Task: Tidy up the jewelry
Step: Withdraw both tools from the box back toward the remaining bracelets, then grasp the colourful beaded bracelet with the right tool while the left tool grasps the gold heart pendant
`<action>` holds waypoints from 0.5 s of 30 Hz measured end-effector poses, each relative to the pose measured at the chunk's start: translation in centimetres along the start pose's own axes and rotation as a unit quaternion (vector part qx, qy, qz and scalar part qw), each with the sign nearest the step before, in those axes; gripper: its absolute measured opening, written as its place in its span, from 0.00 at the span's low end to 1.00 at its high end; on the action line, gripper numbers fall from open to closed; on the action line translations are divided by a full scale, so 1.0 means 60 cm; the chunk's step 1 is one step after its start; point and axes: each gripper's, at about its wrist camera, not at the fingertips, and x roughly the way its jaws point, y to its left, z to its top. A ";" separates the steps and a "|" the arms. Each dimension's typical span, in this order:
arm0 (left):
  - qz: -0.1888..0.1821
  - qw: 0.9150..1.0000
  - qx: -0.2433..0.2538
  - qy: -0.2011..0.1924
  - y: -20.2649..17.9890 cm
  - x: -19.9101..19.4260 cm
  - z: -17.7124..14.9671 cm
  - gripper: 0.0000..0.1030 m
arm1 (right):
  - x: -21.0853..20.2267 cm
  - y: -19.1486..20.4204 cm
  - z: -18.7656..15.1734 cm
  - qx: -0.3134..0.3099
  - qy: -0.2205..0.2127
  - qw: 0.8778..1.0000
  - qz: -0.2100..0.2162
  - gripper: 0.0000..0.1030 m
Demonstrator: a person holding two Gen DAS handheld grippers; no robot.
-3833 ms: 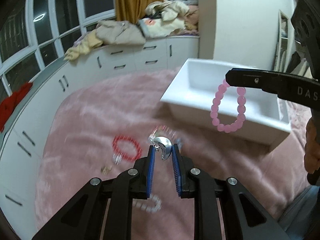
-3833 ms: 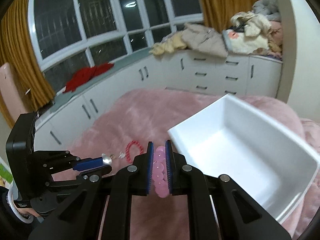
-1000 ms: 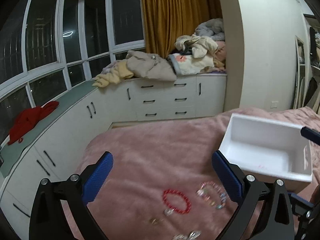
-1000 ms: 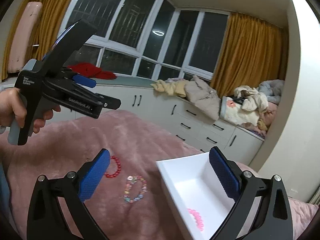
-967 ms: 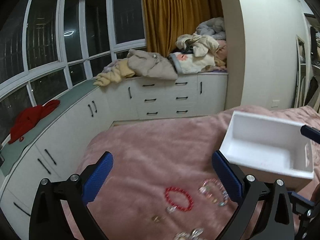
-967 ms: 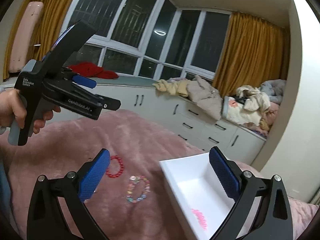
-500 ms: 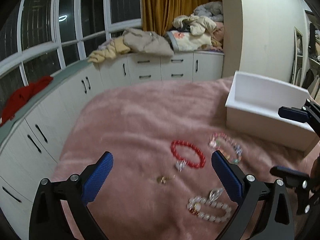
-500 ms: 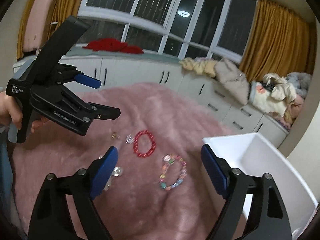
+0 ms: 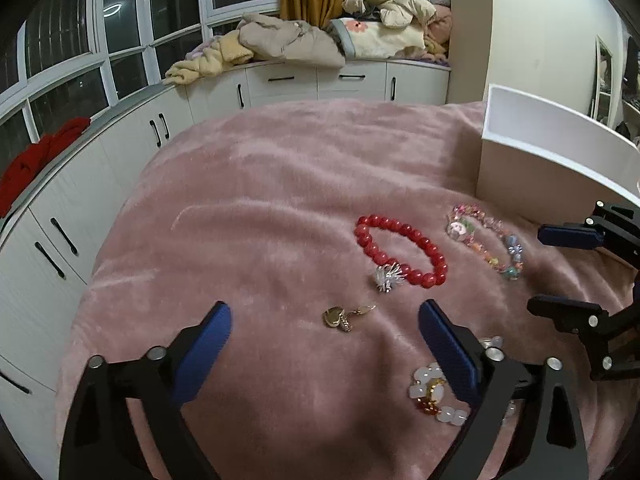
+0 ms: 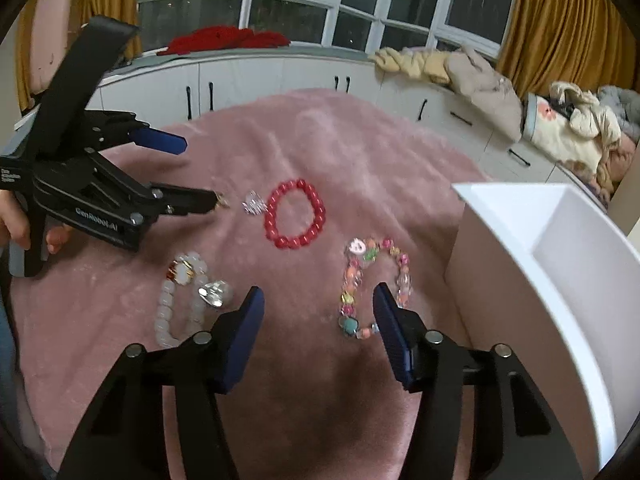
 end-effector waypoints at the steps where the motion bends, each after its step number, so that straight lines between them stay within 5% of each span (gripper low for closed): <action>1: 0.000 1.000 0.002 0.005 0.000 0.006 -0.001 0.84 | 0.007 -0.004 -0.003 0.003 0.004 1.000 -0.001 0.49; 5: -0.002 1.000 -0.002 0.026 0.001 0.027 -0.006 0.73 | 0.026 -0.020 -0.012 0.020 0.015 1.000 0.001 0.36; 15: -0.015 0.999 0.006 0.039 -0.002 0.049 -0.012 0.51 | 0.062 -0.041 -0.026 0.047 0.041 0.998 0.015 0.36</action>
